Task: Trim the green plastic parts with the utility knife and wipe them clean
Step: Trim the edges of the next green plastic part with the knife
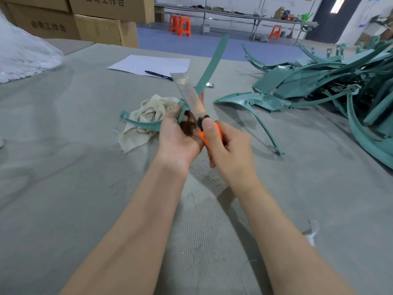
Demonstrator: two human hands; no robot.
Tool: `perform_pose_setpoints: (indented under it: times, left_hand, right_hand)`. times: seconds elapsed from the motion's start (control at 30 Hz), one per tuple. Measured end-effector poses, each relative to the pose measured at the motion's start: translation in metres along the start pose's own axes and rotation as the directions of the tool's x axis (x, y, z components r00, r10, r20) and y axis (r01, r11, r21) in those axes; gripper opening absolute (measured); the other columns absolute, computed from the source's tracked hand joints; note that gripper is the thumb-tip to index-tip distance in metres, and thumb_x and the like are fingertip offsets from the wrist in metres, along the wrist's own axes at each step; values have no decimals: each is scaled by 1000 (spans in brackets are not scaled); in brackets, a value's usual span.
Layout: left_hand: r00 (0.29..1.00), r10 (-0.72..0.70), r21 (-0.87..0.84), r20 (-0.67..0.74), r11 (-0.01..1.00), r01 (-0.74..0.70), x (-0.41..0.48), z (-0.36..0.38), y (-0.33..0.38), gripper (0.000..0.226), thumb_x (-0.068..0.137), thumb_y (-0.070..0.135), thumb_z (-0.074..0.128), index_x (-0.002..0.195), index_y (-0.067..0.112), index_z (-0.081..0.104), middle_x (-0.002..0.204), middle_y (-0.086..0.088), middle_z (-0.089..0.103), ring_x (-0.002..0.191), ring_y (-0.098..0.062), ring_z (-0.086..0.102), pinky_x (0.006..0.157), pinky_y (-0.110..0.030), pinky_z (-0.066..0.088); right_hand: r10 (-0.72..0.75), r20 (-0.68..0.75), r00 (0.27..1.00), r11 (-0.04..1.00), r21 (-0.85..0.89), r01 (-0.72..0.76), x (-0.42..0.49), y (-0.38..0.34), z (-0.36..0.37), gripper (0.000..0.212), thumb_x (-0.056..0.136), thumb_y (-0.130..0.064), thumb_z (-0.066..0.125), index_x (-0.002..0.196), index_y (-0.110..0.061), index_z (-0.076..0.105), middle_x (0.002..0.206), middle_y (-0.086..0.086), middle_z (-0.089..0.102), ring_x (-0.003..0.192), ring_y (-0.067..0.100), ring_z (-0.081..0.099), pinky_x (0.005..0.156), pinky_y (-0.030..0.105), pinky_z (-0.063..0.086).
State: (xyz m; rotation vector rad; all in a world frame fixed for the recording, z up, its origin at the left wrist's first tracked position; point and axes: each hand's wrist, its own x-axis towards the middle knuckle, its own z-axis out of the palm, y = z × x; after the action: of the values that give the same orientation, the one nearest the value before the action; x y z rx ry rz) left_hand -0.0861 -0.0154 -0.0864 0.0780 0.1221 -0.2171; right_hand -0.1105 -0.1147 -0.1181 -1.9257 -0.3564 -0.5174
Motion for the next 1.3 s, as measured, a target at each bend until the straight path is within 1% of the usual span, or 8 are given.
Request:
perform_pose_setpoints:
  times: [0.1,0.2,0.37,0.47,0.53,0.67,0.9,1.3]
  left_hand:
    - [997,-48,-21,54,999,49,-6,0,4,20,80,4,51,92,-3,66,87,-16,68,59,-23,67,43,-22,51]
    - [996,-40,9,74,999,40,-8,-3,8,31,70,4,53,100,0,61,97,-13,64,66,-22,67,45,-16,50]
    - [982,138,279,-128,955,-98,3,-4,7,30,101,23,34,81,10,53,56,2,66,46,-8,62,43,-17,51]
    - [996,60,116,-61,992,-52,4,-2,8,20,99,11,42,89,5,58,82,-5,64,63,-11,62,67,-14,52]
    - [999,43,82,-23,996,-41,5,-4,11,17,98,8,46,100,0,61,89,-11,65,63,-17,66,52,-14,53]
    - [984,171,186,-52,970,-159,7,-4,8,11,95,7,53,99,3,62,83,-9,68,72,-18,66,47,-20,54]
    - [952,302,461,-56,853,-244,12,-6,3,8,95,13,56,95,11,64,75,-2,73,65,-13,70,56,-23,57]
    - [990,93,411,-102,910,-44,6,-5,-3,24,93,14,57,115,7,61,96,-7,68,78,-17,66,63,-20,56]
  right_hand:
    - [-62,54,997,997,-48,64,-1,0,-1,54,86,-59,44,57,-14,45,47,10,48,47,23,47,49,37,40]
    - [-101,118,988,991,-71,110,-2,-1,-2,42,89,-53,50,56,-29,41,46,2,43,45,18,45,46,28,35]
    - [-90,83,992,995,45,87,-3,-5,-1,60,86,-56,44,62,-2,48,51,15,47,47,29,46,48,43,38]
    - [-2,1,1000,989,148,2,1,-7,-4,59,87,-57,44,63,-3,48,51,18,48,44,29,47,46,41,41]
    - [101,-46,994,945,317,-82,5,-8,-9,47,89,-54,46,67,-13,53,55,9,51,43,20,48,44,29,42]
    - [244,7,970,836,506,-214,11,-10,-18,47,77,-62,53,84,-16,56,67,-4,60,42,13,48,44,22,41]
    - [358,4,934,800,514,-309,14,-3,-23,19,89,-29,67,82,-13,61,76,-4,69,41,9,46,43,19,39]
    - [302,55,952,692,674,-259,15,-10,-25,30,93,-15,62,64,-20,63,56,-1,60,41,9,46,44,18,39]
